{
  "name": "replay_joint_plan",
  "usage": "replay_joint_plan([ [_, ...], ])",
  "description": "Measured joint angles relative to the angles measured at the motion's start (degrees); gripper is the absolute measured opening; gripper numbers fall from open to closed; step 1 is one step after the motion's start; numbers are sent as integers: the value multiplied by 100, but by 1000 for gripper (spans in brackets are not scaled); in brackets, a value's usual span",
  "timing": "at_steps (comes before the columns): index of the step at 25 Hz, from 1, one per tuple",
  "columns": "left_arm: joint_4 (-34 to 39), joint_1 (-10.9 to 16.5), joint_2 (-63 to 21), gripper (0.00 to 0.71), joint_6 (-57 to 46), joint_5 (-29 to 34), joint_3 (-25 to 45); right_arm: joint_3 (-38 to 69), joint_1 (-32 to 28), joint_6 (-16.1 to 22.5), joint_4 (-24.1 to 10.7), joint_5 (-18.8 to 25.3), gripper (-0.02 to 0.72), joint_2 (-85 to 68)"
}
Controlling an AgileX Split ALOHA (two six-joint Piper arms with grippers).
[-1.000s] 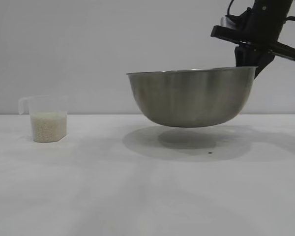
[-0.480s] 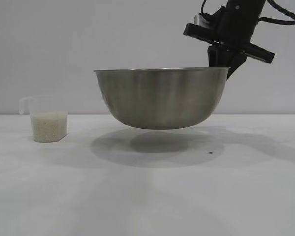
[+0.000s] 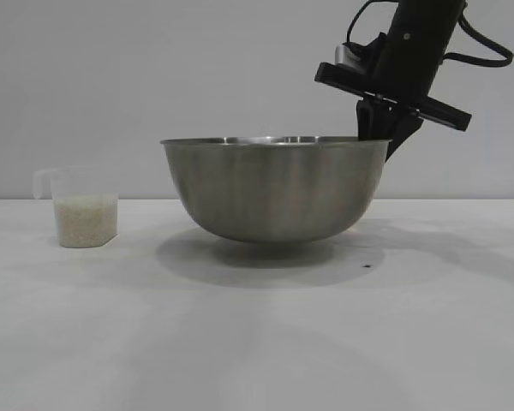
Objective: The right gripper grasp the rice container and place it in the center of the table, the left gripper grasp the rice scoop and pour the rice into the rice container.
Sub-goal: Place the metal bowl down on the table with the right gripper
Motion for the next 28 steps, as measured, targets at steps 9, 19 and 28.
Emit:
replay_joint_plan([
  [9,0,0,0,210,2,-27,0,0,0,0,0,-71,0,111],
  [19,0,0,0,210,2,-31,0,0,0,0,21,-72,0,134],
  [28,-8,0,0,210,2,-31,0,0,0,68,142,-35,298,134],
])
